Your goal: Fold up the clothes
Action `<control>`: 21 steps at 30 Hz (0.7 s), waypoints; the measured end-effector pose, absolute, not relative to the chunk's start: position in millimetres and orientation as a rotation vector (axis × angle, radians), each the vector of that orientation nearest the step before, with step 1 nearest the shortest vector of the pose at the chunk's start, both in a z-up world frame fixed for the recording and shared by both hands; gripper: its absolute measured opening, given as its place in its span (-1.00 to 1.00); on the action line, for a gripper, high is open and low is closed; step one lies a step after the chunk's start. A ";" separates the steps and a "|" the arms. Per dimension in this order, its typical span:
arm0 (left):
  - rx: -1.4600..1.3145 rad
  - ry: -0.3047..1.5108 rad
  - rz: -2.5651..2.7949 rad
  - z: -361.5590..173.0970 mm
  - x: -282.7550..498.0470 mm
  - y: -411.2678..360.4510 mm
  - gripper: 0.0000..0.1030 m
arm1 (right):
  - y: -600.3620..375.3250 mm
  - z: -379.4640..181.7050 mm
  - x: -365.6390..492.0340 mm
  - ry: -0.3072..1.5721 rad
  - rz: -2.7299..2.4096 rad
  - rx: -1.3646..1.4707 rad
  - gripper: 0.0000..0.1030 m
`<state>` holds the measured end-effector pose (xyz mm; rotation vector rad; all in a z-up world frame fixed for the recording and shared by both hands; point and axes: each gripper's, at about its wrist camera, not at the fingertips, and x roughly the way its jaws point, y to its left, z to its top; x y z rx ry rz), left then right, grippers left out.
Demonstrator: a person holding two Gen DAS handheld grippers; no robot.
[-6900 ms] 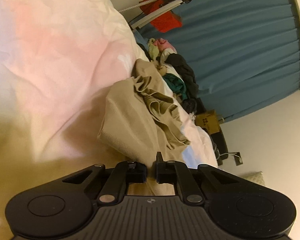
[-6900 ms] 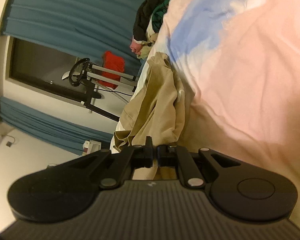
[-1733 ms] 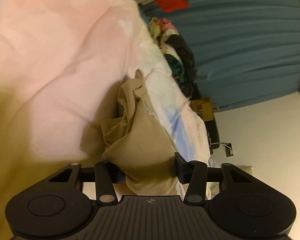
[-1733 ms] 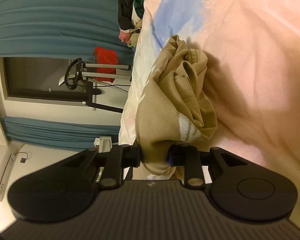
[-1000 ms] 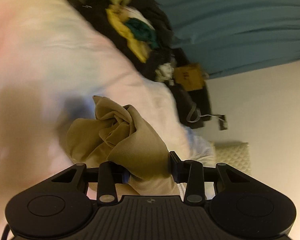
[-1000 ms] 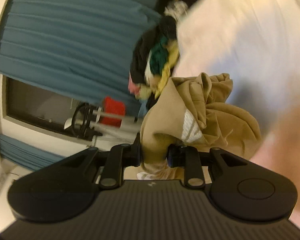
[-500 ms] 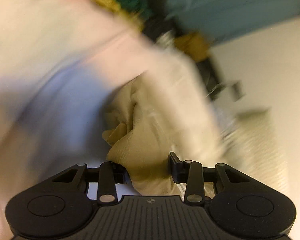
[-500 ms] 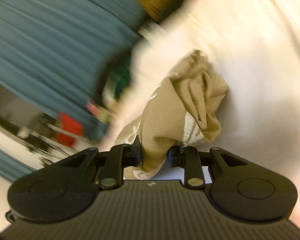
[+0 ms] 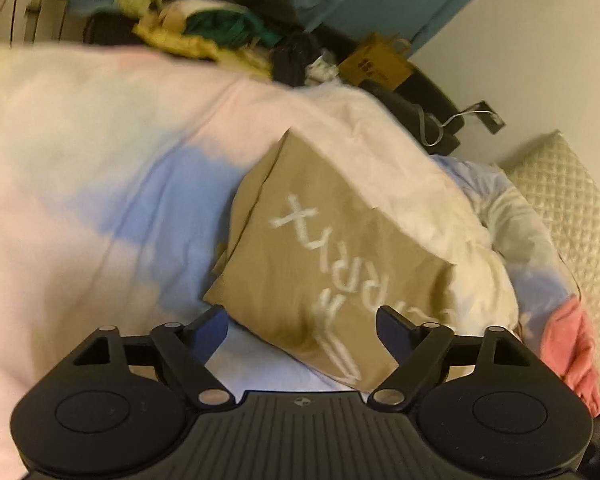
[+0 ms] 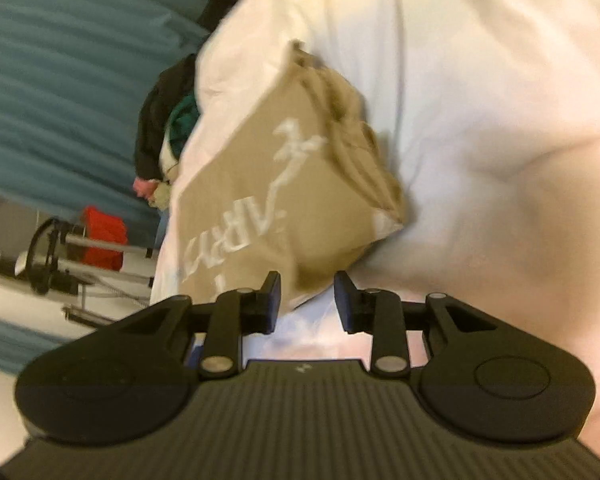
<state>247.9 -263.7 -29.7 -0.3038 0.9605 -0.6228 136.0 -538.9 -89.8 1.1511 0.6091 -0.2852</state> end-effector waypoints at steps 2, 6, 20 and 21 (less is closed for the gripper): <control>-0.276 0.917 -0.629 -4.8 232.5 -256.3 0.78 | -531.1 -63.6 125.2 0.594 -0.271 1.075 -0.37; -0.218 0.817 -0.627 48.3 201.2 -246.1 0.94 | -511.2 -5.7 103.0 0.532 -0.249 0.933 -0.37; -0.038 0.490 -0.643 186.1 35.8 -163.7 0.99 | -434.5 111.3 -12.4 0.312 -0.237 0.623 0.66; -0.030 0.467 -0.640 187.8 24.8 -157.1 0.99 | -428.4 112.9 -20.0 0.303 -0.237 0.605 0.66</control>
